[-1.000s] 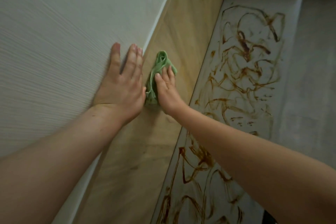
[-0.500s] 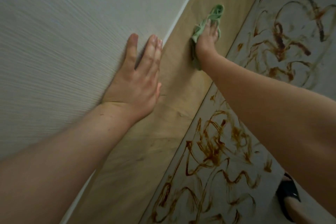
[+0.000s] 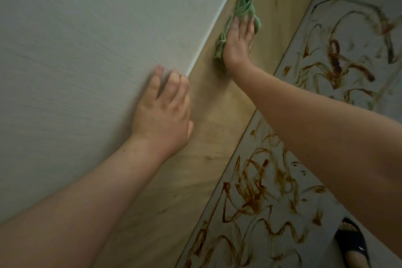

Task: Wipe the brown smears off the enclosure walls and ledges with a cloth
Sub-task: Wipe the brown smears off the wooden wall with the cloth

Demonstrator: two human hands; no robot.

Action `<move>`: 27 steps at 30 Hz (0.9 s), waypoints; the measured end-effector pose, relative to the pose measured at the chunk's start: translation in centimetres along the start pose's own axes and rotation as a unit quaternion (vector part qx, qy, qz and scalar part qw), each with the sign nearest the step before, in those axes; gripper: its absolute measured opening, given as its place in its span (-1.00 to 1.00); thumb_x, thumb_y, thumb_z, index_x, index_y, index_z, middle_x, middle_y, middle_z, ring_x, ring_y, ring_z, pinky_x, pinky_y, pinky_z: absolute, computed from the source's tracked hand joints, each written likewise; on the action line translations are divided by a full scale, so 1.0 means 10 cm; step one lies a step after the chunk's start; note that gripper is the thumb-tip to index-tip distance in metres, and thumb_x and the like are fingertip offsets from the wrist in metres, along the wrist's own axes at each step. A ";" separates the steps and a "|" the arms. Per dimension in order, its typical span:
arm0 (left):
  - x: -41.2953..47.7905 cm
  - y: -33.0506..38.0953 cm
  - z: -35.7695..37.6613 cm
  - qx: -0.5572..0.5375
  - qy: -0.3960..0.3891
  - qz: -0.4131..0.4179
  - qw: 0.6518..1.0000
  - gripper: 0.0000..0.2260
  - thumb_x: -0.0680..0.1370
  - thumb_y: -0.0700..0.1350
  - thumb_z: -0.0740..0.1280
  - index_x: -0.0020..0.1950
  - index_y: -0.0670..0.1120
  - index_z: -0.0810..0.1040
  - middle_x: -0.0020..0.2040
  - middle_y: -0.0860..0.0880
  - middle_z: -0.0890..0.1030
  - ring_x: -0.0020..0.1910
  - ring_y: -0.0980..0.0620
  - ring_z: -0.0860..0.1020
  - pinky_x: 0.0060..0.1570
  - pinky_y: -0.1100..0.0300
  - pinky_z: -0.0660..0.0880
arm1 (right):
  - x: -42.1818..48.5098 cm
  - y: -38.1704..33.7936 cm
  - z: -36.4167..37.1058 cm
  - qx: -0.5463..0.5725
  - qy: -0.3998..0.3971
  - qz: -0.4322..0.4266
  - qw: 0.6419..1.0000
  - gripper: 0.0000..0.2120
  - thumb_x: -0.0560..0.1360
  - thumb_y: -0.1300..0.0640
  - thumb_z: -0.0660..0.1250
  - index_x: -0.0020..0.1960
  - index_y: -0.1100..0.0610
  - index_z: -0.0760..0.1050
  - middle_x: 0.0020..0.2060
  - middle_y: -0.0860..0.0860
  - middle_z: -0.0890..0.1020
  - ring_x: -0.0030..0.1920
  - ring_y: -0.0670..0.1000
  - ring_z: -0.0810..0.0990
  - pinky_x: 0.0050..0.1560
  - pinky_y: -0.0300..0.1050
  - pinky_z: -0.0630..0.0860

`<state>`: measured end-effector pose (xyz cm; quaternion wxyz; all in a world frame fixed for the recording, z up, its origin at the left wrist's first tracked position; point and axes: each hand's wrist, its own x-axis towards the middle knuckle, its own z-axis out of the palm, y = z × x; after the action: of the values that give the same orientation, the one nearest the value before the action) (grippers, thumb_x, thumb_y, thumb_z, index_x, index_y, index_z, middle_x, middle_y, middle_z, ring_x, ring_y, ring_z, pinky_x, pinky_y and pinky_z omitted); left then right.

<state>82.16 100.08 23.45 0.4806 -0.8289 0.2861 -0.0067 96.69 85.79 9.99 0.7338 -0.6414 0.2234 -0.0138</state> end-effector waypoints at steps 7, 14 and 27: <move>0.91 -0.14 0.01 0.089 0.051 -0.003 0.995 -0.29 0.66 0.15 -0.20 0.65 -0.33 -0.14 0.68 -0.25 -0.14 0.66 -0.27 -0.17 0.52 -0.30 -0.33 | -0.88 0.75 0.12 -0.001 -0.116 0.009 0.993 -0.41 0.71 -0.25 -0.03 0.67 -0.19 -0.13 0.62 -0.27 -0.29 0.64 -0.08 -0.26 0.63 0.04 -0.16; 0.95 -0.12 0.08 0.091 0.047 0.030 0.994 -0.30 0.69 0.15 -0.21 0.63 -0.37 -0.03 0.67 -0.29 -0.16 0.63 -0.35 -0.18 0.45 -0.41 -0.33 | -0.65 0.98 0.31 0.009 -0.007 -0.043 0.999 -0.49 0.70 -0.21 -0.09 0.62 -0.30 -0.13 0.63 -0.29 -0.23 0.64 -0.14 -0.25 0.56 -0.16 -0.26; 1.04 -0.11 0.34 -0.019 0.087 0.035 0.995 -0.32 0.70 0.12 -0.13 0.64 -0.37 -0.07 0.67 -0.21 -0.18 0.63 -0.30 -0.26 0.45 -0.55 -0.06 | 0.16 2.88 0.18 0.084 0.056 0.248 0.963 -0.45 0.75 -0.14 -0.19 0.70 -0.02 -0.15 0.68 -0.06 -0.14 0.66 -0.03 -0.17 0.60 -0.06 -0.23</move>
<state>92.35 98.16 19.80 0.4377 -0.8237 0.3559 -0.0566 91.06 92.07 -17.64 0.7519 -0.4998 0.4146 0.1136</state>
